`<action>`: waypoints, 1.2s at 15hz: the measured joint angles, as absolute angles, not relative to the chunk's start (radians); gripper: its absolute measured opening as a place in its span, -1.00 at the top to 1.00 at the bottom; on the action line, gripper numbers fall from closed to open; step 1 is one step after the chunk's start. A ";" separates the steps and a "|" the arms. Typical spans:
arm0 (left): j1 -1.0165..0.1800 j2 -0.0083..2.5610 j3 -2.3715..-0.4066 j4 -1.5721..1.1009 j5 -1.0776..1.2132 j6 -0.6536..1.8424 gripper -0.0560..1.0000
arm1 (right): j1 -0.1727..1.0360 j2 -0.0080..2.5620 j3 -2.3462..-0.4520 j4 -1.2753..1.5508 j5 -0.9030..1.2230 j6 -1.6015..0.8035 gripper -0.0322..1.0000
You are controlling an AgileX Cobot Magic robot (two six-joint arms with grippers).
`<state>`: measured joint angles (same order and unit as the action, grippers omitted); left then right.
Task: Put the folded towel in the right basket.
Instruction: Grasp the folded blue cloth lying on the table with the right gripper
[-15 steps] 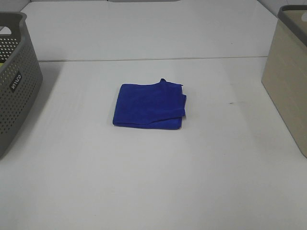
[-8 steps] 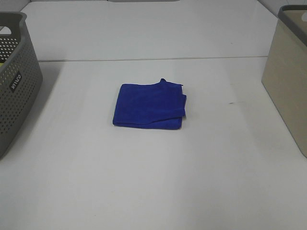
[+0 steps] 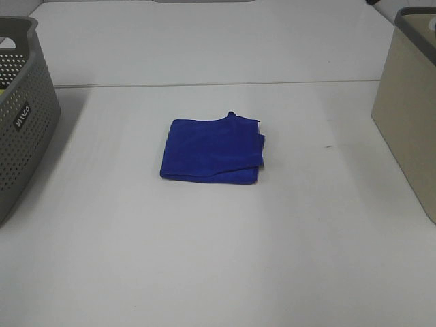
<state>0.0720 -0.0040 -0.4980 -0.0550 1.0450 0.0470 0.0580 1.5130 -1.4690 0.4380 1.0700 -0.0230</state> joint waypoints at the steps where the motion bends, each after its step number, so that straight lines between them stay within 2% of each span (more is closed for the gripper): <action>1: 0.072 -0.004 -0.498 -0.055 1.045 0.047 -0.95 | 0.089 1.556 -1.469 0.465 1.032 -0.038 -0.96; 3: 0.072 -0.004 -0.498 -0.055 1.045 0.047 -0.95 | 0.202 1.661 -1.481 0.497 0.961 -0.041 -0.94; 5: 0.072 -0.004 -0.498 -0.055 1.045 0.047 -0.95 | 0.222 1.720 -1.485 0.540 0.951 -0.040 -0.94; 9: 0.072 -0.004 -0.498 -0.055 1.045 0.047 -0.95 | 0.223 1.875 -1.531 0.567 0.906 -0.049 -0.93; 15: 0.072 -0.004 -0.498 -0.055 1.045 0.047 -0.95 | 0.234 2.157 -1.709 0.635 0.887 -0.096 -0.93; 18: 0.072 -0.004 -0.498 -0.055 1.045 0.047 -0.95 | 0.234 2.261 -1.723 0.582 0.887 -0.096 -0.93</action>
<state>0.0720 -0.0040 -0.4980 -0.0550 1.0450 0.0470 0.2340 2.2610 -1.7230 0.5820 0.8870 -0.0960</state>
